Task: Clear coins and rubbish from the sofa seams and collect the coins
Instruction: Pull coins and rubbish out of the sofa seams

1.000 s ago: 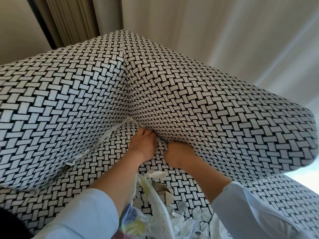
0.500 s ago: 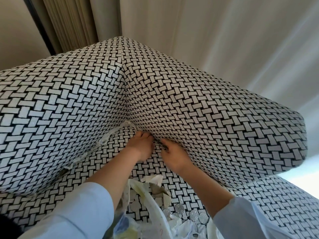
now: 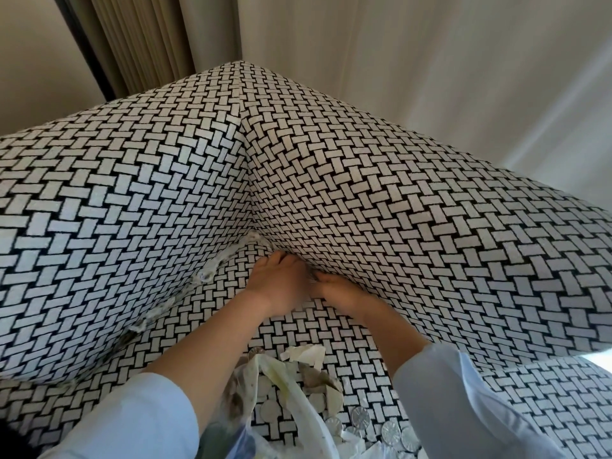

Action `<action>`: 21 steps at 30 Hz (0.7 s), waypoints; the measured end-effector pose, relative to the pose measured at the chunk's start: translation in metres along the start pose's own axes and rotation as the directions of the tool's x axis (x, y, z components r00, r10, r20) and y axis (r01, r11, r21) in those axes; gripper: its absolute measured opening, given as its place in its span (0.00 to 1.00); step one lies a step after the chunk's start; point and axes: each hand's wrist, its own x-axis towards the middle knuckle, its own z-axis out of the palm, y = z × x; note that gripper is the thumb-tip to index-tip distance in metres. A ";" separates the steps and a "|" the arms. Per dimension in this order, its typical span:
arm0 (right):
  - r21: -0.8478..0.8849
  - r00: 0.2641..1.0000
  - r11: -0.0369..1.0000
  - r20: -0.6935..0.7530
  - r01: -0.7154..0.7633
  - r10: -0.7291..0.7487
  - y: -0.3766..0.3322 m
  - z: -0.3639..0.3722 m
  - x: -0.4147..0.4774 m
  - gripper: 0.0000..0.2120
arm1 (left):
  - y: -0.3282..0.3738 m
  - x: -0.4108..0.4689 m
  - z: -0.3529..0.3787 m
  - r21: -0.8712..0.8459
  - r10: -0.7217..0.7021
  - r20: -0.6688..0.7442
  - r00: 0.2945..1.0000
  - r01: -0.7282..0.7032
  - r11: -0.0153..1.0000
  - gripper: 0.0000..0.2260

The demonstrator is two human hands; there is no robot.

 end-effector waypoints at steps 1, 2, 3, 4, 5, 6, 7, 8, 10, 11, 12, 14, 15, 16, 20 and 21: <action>-0.012 1.000 1.000 0.012 -0.004 0.005 -0.002 -0.001 0.003 0.22 | -0.001 0.000 0.001 -0.020 0.000 -0.015 1.000 0.000 1.000 0.16; -0.024 1.000 1.000 0.013 -0.002 0.002 -0.004 -0.002 0.005 0.17 | -0.002 0.000 0.002 -0.041 -0.002 -0.032 0.999 0.001 0.999 0.16; -0.035 1.000 0.999 0.003 0.000 0.000 -0.005 -0.002 0.008 0.13 | -0.003 0.001 0.004 -0.062 -0.007 -0.049 0.999 0.004 0.998 0.16; -0.033 1.000 0.999 -0.008 0.004 -0.005 -0.006 -0.002 0.010 0.10 | -0.004 0.001 0.005 -0.077 -0.012 -0.063 0.998 0.008 0.997 0.16; -0.025 1.000 1.000 -0.015 0.008 -0.008 -0.006 -0.002 0.011 0.10 | -0.004 0.001 0.006 -0.085 -0.017 -0.073 0.997 0.011 0.996 0.16; -0.018 1.000 1.000 -0.018 0.015 -0.015 -0.006 -0.001 0.012 0.10 | -0.004 0.001 0.007 -0.085 -0.019 -0.079 0.997 0.012 0.996 0.17; -0.014 0.999 1.000 -0.022 0.023 -0.023 -0.006 -0.001 0.012 0.11 | -0.004 0.001 0.008 -0.079 -0.019 -0.081 0.997 0.012 0.997 0.18; -0.016 0.999 0.999 -0.035 0.028 -0.029 -0.007 0.001 0.012 0.11 | -0.004 0.001 0.009 -0.070 -0.017 -0.083 0.996 0.011 0.997 0.19; -0.041 0.998 0.999 -0.059 0.023 -0.026 -0.006 0.004 0.014 0.11 | -0.004 0.000 0.011 -0.053 -0.008 -0.087 0.996 0.003 0.999 0.20; -0.059 0.998 0.998 -0.065 0.019 -0.023 -0.005 0.006 0.015 0.13 | -0.005 0.000 0.012 -0.045 -0.001 -0.089 0.996 -0.003 0.999 0.20; -0.070 0.997 0.997 -0.071 0.012 -0.017 -0.004 0.007 0.015 0.15 | -0.005 0.000 0.012 -0.038 0.004 -0.090 0.996 -0.007 0.999 0.20; -0.061 0.996 0.998 -0.087 -0.001 -0.005 0.000 0.009 0.015 0.16 | -0.005 0.000 0.013 -0.027 0.013 -0.089 0.996 -0.016 1.000 0.20; -0.049 0.996 0.999 -0.091 -0.003 -0.002 0.001 0.009 0.015 0.15 | -0.005 -0.001 0.014 -0.021 0.020 -0.090 0.996 -0.022 1.000 0.20; -0.038 0.996 0.999 -0.093 -0.006 0.003 0.000 0.008 0.014 0.15 | -0.005 -0.001 0.014 -0.017 0.024 -0.091 0.996 -0.026 1.000 0.20; -0.026 0.988 1.000 -0.151 -0.016 0.012 0.001 0.010 0.014 0.11 | -0.006 -0.002 0.017 -0.013 0.027 -0.135 0.990 -0.029 1.000 0.19; -0.048 0.981 0.999 -0.192 -0.017 0.007 0.003 0.011 0.013 0.11 | -0.006 -0.002 0.017 -0.011 0.028 -0.147 0.989 -0.030 0.999 0.19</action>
